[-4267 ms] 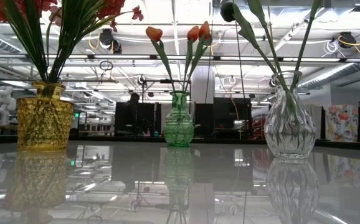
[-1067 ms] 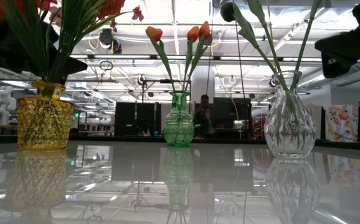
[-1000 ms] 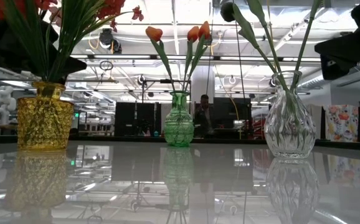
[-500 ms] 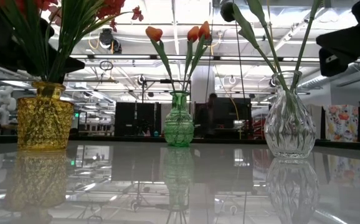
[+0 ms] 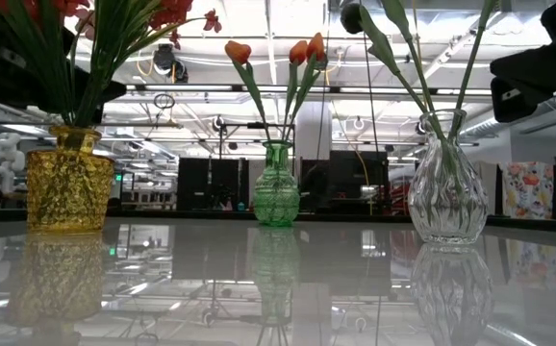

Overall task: Sort flowers into vase by color
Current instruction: Return to Home Position

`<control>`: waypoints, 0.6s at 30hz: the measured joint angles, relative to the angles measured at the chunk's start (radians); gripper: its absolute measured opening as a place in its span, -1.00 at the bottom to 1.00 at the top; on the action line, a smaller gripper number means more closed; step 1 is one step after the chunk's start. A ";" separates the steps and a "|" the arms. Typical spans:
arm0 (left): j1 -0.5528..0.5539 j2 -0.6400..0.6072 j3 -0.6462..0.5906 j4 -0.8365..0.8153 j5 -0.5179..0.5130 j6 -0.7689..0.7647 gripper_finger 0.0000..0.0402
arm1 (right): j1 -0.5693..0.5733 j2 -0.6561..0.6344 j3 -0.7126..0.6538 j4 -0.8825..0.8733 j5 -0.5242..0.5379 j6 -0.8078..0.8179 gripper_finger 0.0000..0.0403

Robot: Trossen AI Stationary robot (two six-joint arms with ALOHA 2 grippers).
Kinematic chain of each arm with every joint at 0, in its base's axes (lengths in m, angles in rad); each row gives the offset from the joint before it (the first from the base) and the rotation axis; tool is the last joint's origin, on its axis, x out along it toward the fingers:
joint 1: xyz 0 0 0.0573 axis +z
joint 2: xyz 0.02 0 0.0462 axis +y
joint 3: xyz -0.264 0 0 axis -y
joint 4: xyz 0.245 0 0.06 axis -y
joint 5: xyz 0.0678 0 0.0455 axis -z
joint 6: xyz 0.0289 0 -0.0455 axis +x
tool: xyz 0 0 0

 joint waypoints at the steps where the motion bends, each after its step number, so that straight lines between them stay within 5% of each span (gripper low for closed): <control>1: -0.008 0.000 0.000 0.000 0.001 0.001 -1.00 | -0.001 0.000 0.000 0.000 -0.002 0.002 -1.00; 18: -0.083 -0.001 0.000 -0.003 -0.025 0.084 -1.00 | -0.011 -0.002 0.000 -0.036 -0.004 -0.012 -1.00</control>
